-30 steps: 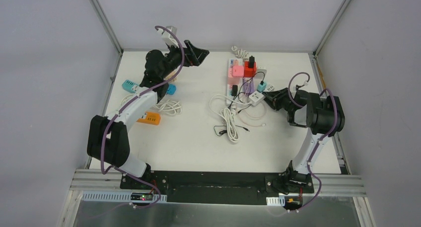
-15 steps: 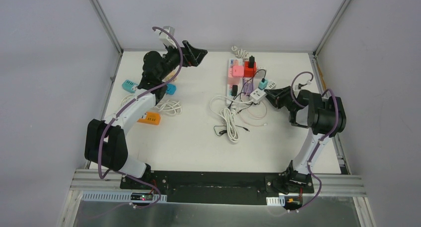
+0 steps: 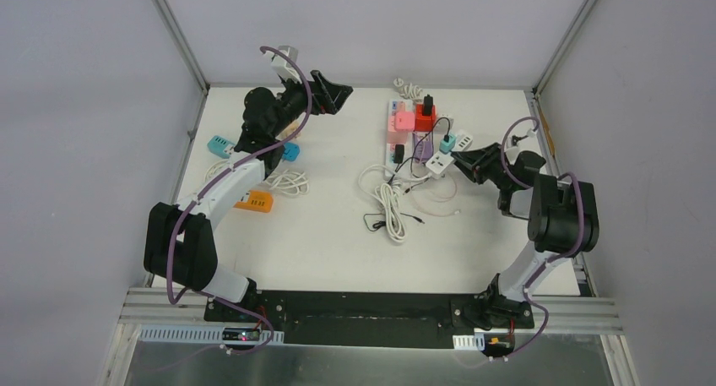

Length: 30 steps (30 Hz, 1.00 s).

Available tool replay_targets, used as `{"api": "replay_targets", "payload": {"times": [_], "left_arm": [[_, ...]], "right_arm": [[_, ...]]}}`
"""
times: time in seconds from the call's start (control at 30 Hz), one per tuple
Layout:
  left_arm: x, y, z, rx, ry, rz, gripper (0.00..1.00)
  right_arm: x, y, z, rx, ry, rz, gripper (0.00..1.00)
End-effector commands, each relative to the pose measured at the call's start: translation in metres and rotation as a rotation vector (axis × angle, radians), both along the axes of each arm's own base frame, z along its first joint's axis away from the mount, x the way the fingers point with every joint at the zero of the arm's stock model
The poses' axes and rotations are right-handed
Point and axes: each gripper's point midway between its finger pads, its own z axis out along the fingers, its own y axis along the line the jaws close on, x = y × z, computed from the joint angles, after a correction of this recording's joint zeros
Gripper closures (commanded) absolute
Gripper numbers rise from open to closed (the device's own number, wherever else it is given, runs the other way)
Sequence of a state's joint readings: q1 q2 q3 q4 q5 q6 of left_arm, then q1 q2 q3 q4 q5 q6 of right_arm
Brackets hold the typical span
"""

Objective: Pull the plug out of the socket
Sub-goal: Pick up the socket from the center of the board.

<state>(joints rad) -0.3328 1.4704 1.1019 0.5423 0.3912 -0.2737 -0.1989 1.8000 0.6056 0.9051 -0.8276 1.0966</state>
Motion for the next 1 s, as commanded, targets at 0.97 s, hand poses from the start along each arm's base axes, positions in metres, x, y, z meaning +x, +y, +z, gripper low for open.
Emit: {"api": "replay_targets", "payload": {"times": [0.97], "left_arm": [[-0.068,-0.066,-0.006,0.067,0.004,-0.306,0.02]], "right_arm": [[-0.114,0.085,-0.009,-0.142,0.04,0.49,1.0]]}}
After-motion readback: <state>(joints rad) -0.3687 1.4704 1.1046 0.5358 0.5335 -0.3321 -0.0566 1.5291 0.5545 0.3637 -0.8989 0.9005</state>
